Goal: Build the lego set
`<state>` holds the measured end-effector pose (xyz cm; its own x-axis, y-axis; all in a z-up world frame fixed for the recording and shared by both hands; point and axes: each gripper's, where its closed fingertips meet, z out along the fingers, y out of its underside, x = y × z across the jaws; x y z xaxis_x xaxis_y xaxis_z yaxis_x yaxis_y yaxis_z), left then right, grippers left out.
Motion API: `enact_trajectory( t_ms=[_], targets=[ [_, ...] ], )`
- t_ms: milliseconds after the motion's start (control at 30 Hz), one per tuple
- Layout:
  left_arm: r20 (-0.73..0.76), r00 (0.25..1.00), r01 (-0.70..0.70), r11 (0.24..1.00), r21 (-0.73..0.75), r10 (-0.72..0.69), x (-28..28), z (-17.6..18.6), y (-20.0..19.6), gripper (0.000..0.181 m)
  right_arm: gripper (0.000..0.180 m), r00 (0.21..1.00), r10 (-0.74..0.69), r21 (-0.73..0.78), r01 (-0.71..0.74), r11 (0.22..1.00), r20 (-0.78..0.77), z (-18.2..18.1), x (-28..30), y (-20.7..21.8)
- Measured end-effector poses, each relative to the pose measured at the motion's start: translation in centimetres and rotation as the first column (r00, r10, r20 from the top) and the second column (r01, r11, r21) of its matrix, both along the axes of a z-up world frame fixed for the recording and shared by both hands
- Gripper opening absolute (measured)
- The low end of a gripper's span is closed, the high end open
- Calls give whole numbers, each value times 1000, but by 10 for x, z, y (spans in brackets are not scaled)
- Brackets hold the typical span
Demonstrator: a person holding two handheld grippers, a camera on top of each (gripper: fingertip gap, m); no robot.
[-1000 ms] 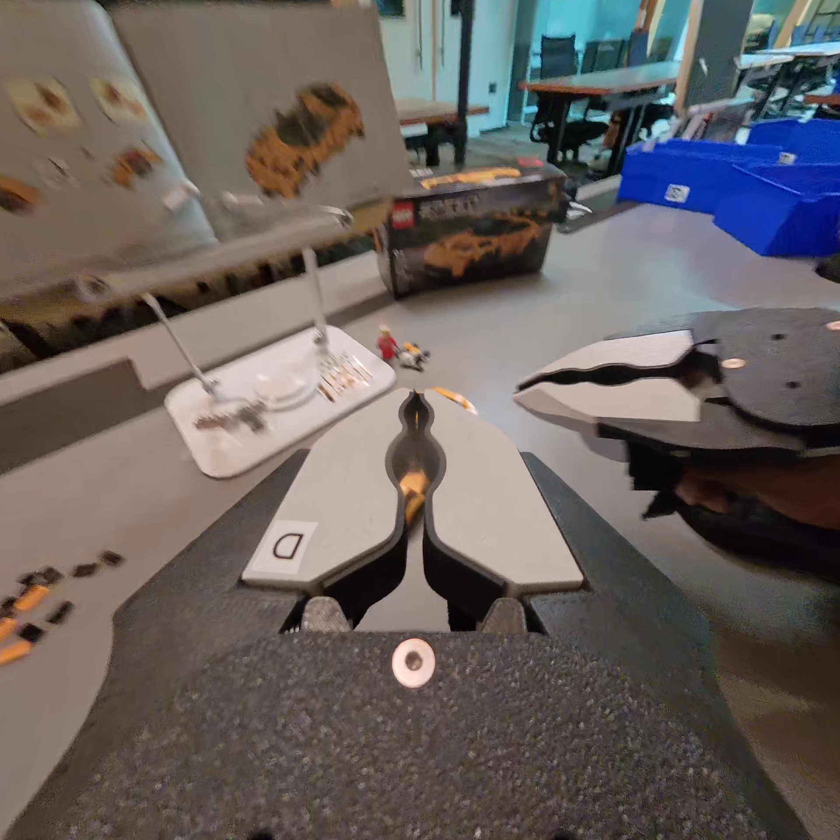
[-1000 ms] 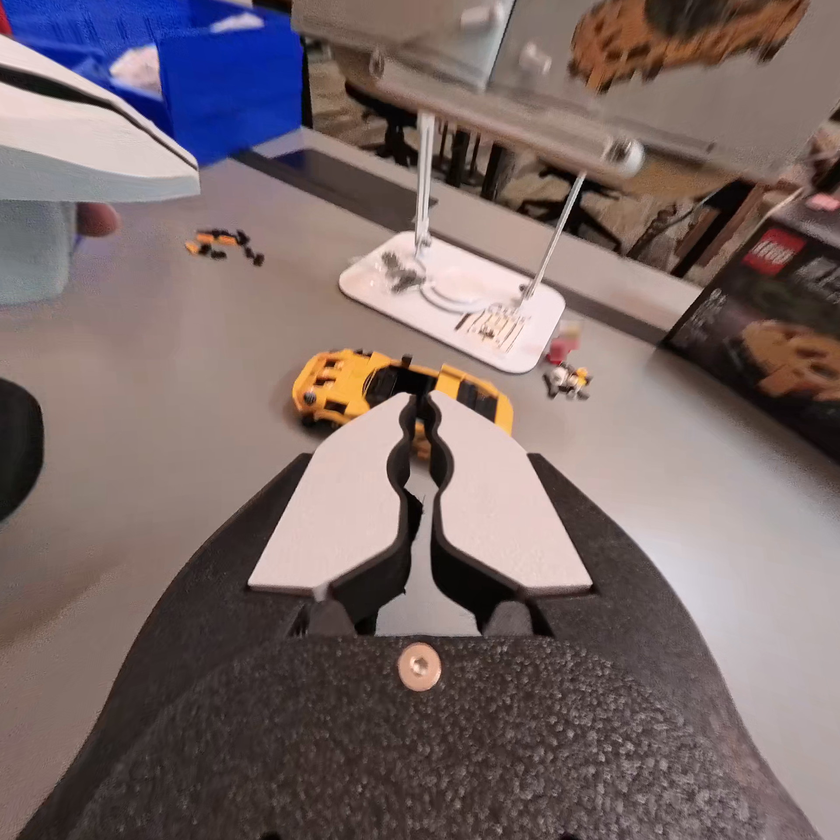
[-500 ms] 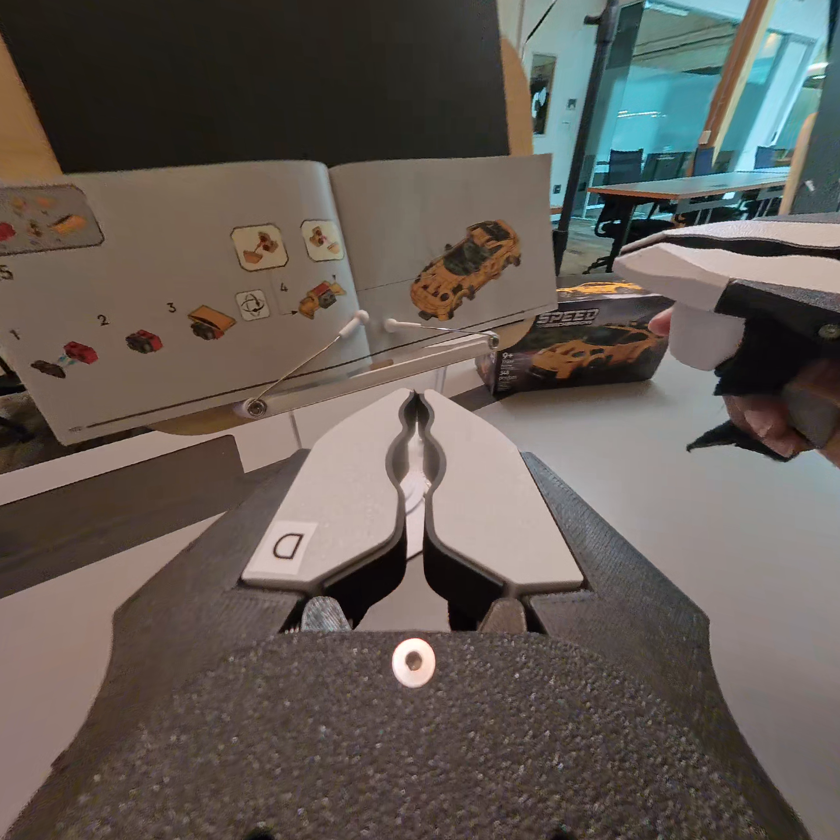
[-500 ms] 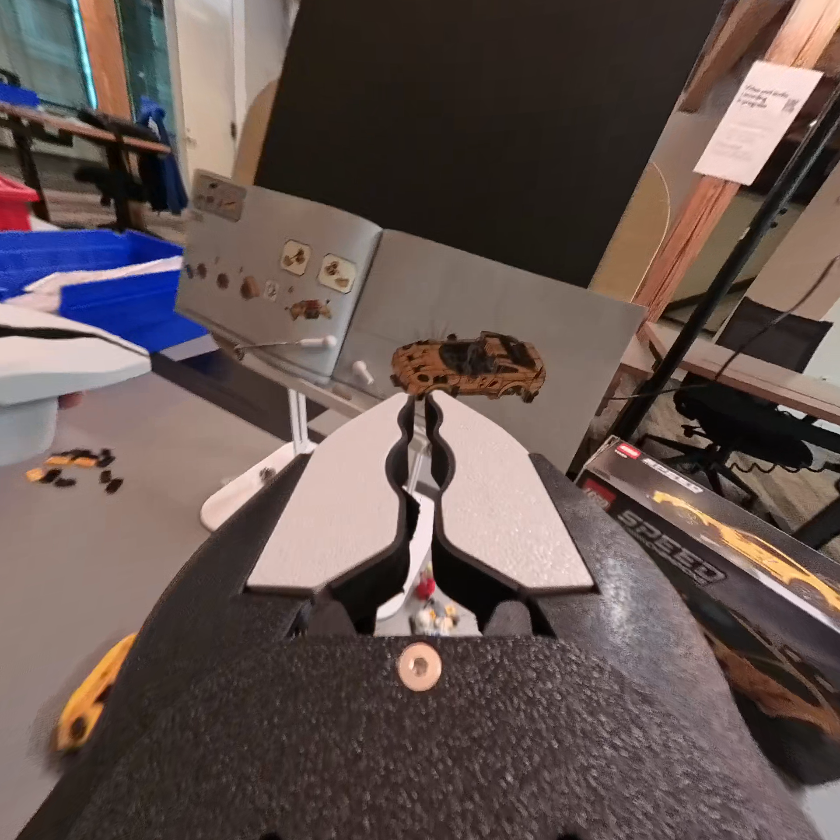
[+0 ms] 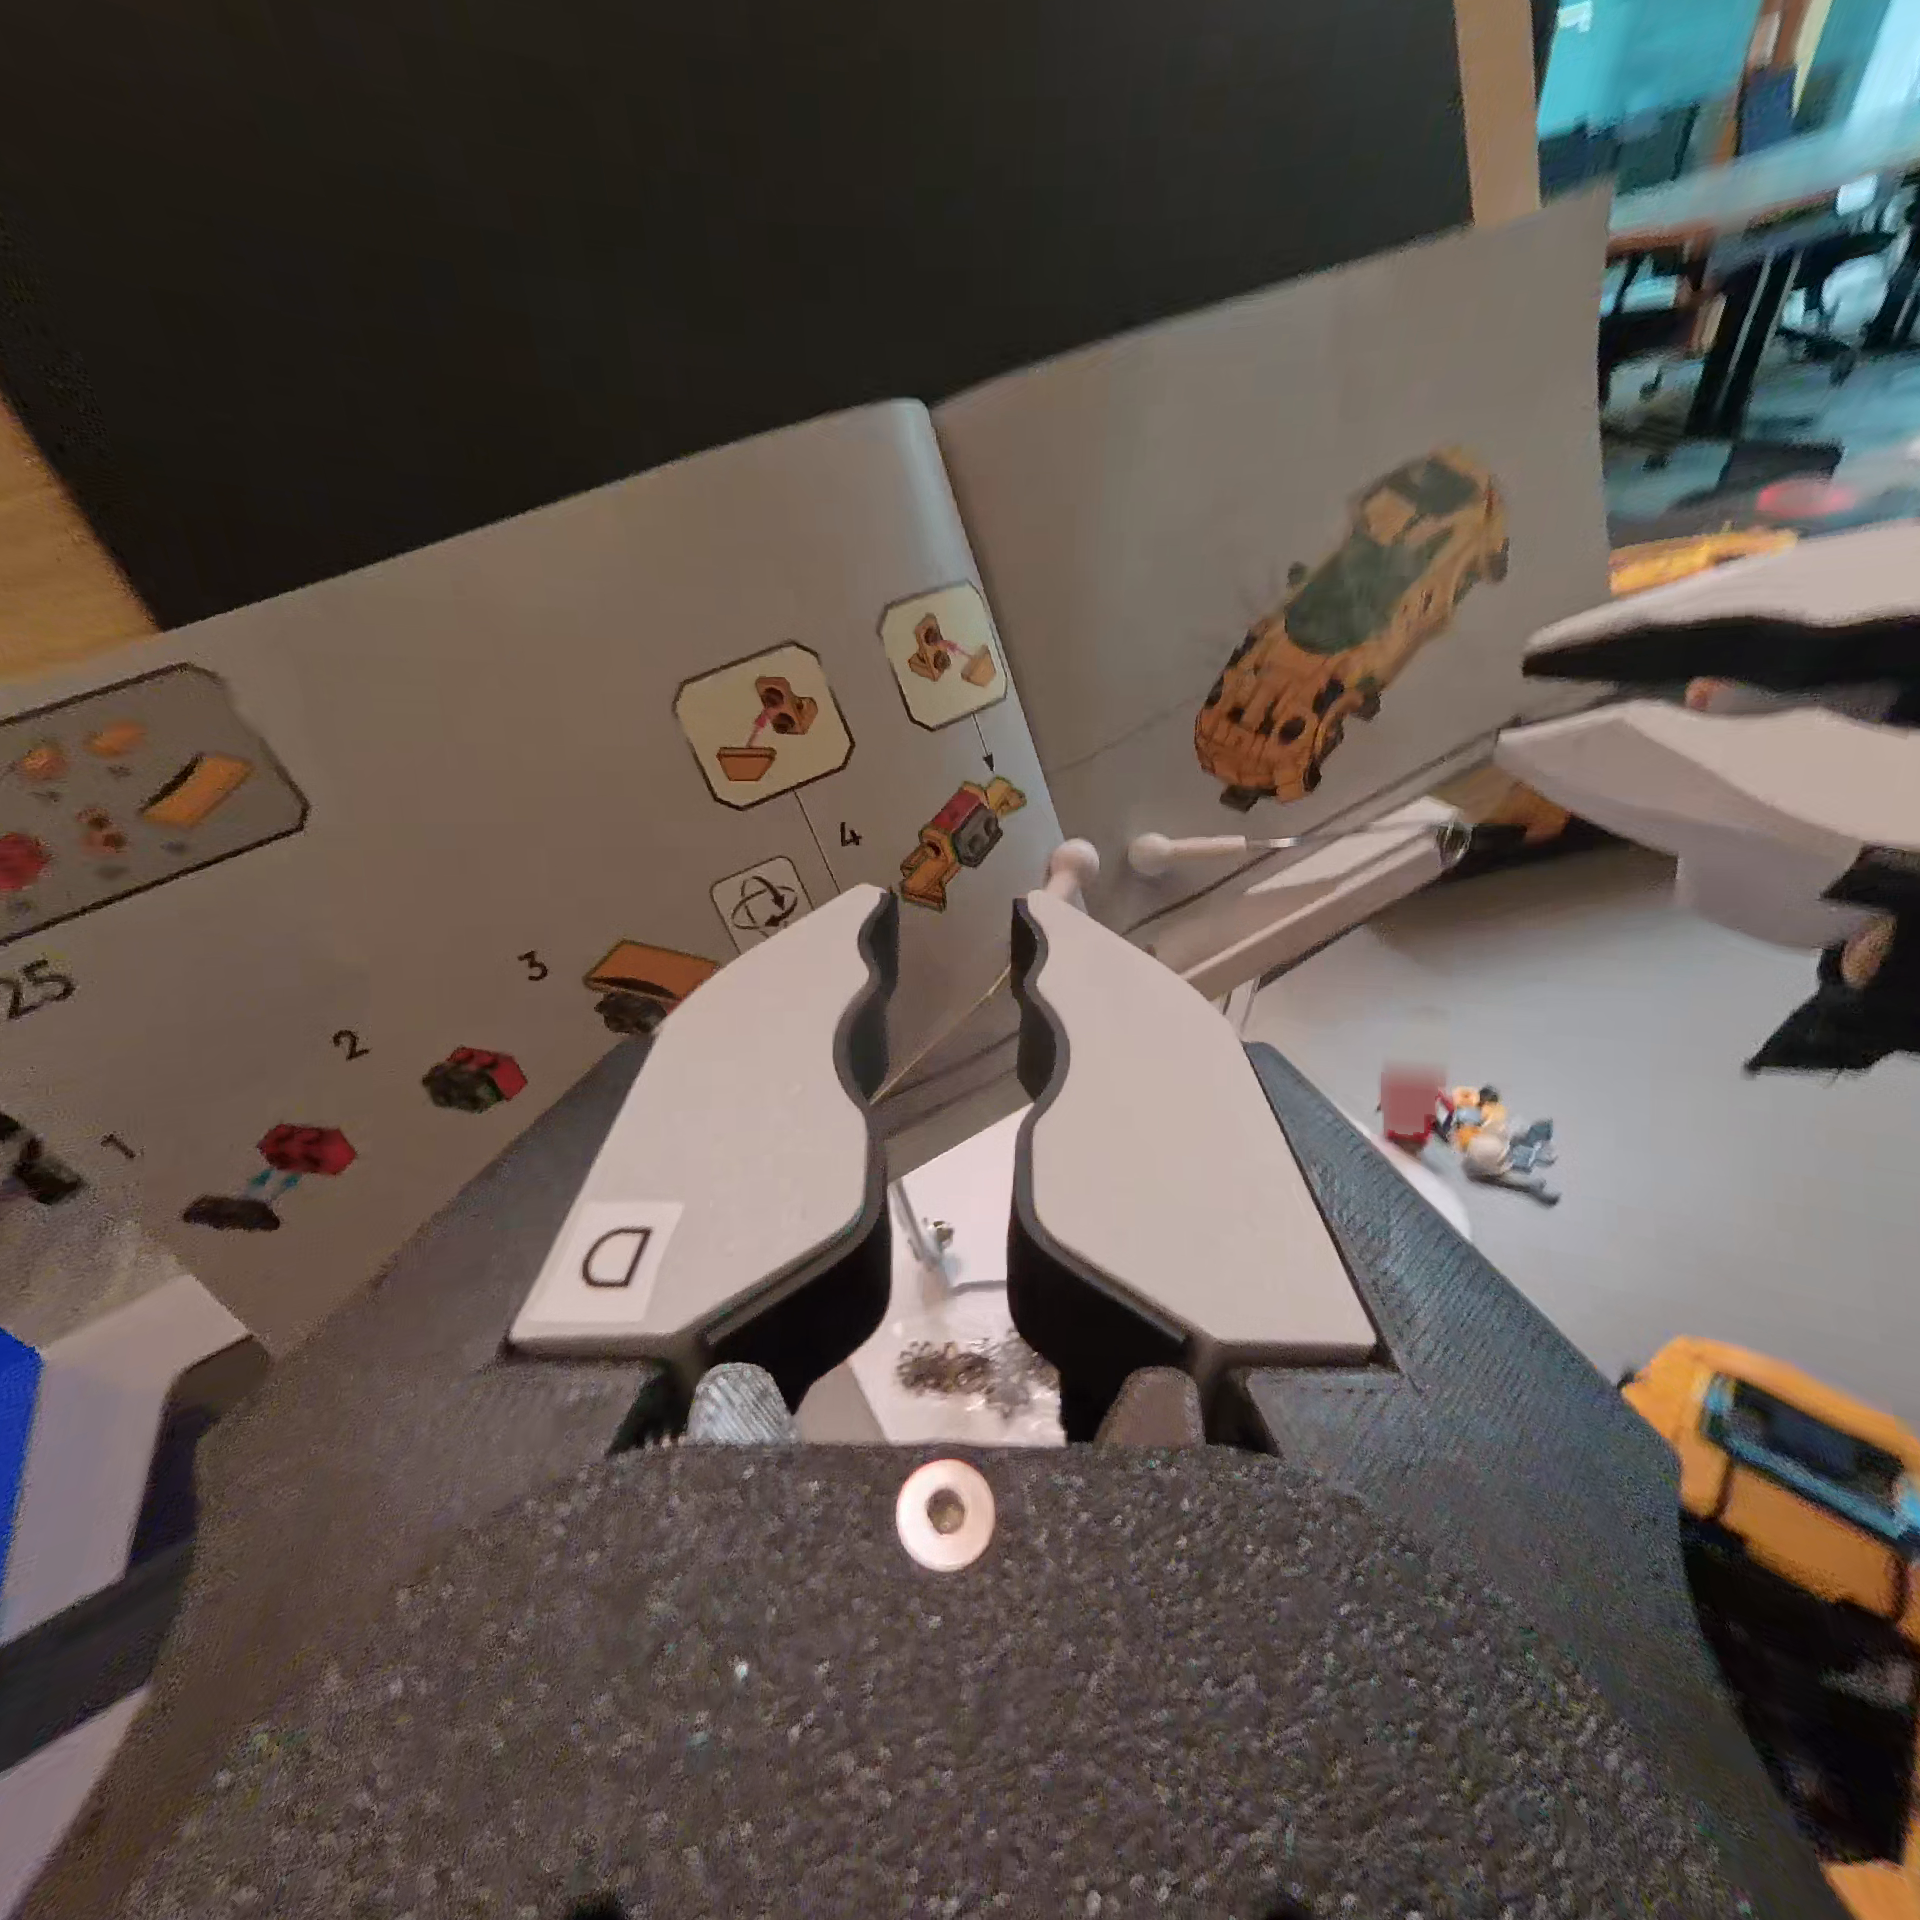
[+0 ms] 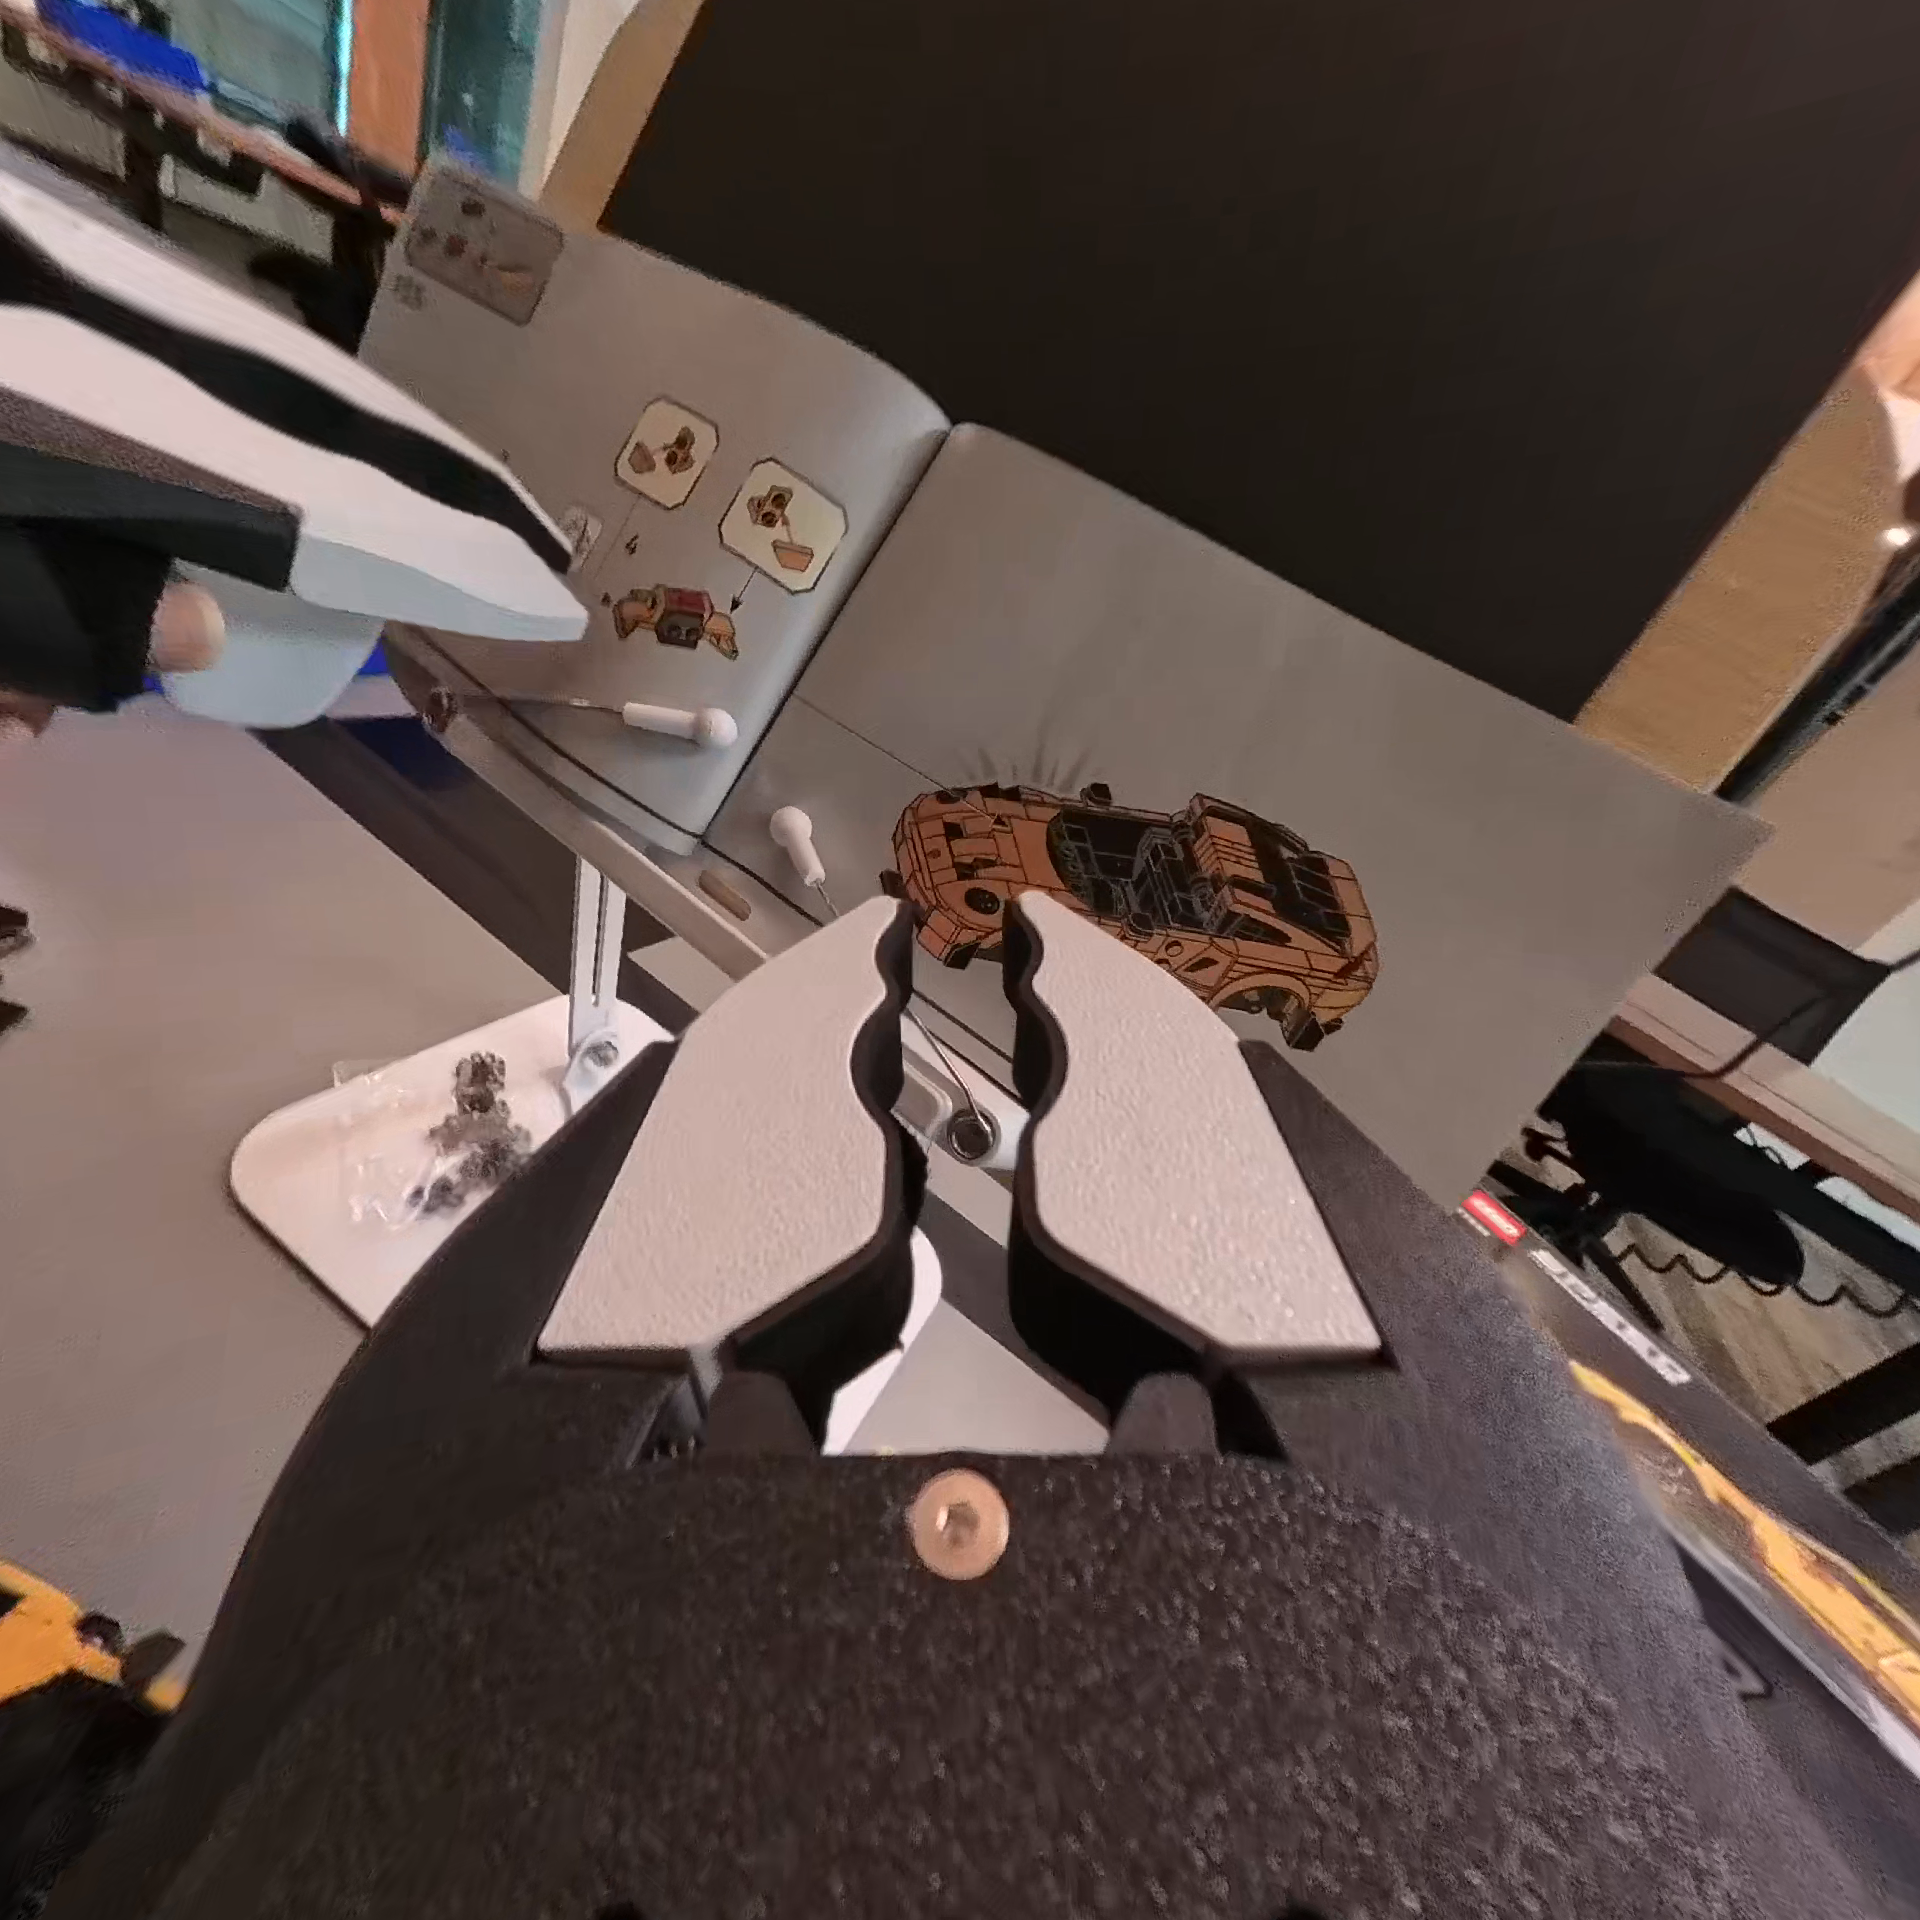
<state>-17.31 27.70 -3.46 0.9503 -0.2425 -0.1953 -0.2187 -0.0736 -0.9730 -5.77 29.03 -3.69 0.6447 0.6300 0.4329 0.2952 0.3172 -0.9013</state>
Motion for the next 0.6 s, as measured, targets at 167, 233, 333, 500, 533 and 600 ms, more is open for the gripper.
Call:
enact_trajectory(
  t_ms=[167,233,333,500,533,600],
  targets=[
    [-211,977,8,999,-51,-18,-2,-25,3,28,18,979,34,50,-45,998,202,-13,-17,7],
    [-251,968,4,999,-46,-16,-2,-28,4,28,18,956,30,66,-51,997,292,-15,-26,11],
    [-270,963,-7,999,-32,-2,-5,-30,5,24,18,921,20,65,-49,997,389,-19,-35,17],
    [-293,956,-14,999,-29,5,-6,-33,7,22,14,891,50,36,-75,997,452,-23,-40,16],
    [-298,954,-14,999,-29,4,-6,-33,7,23,14,884,69,17,-86,996,463,-26,-40,14],
    [-299,954,-13,999,-31,3,-6,-34,7,24,14,869,96,-14,-102,995,485,-32,-39,13]
  ],
)
